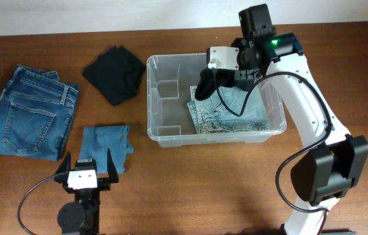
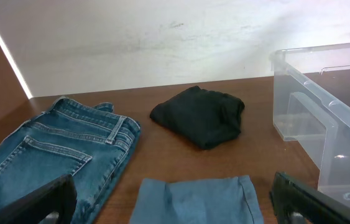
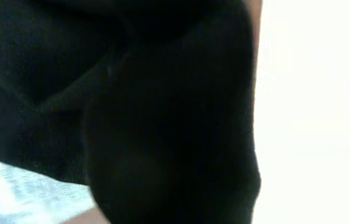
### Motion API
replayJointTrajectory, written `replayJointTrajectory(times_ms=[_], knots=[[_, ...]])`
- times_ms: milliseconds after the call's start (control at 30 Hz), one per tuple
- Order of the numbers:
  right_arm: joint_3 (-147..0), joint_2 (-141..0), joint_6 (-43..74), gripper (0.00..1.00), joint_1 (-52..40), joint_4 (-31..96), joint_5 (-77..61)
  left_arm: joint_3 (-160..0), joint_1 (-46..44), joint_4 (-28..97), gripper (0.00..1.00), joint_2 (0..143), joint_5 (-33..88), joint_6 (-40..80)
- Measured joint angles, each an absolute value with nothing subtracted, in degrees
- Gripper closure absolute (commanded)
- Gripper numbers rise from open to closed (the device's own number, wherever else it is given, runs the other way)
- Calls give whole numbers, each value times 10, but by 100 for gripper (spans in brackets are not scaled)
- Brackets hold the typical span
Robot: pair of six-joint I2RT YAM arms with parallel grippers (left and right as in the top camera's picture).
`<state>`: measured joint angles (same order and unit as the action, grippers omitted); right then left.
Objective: Pack container
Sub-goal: 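Lower the black garment into the bin on top of the jeans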
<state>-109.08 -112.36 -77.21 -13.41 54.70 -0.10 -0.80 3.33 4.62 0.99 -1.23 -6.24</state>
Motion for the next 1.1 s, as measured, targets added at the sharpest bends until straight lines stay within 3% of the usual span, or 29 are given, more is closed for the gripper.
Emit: replayJointTrajectory(times_ms=[200, 833, 900, 1100], knots=[[-1091, -1124, -772, 96, -137, 544, 11, -8, 33, 46, 0, 10, -12, -62], [-1091, -1124, -720, 96, -137, 741, 13, -8, 33, 46, 0, 10, -12, -62], [-1091, -1124, -714, 88, -137, 763, 12, -8, 33, 46, 0, 10, -12, -62], [-1091, -1124, -688, 50, -137, 785, 3, -8, 33, 46, 1, 10, -12, -62]])
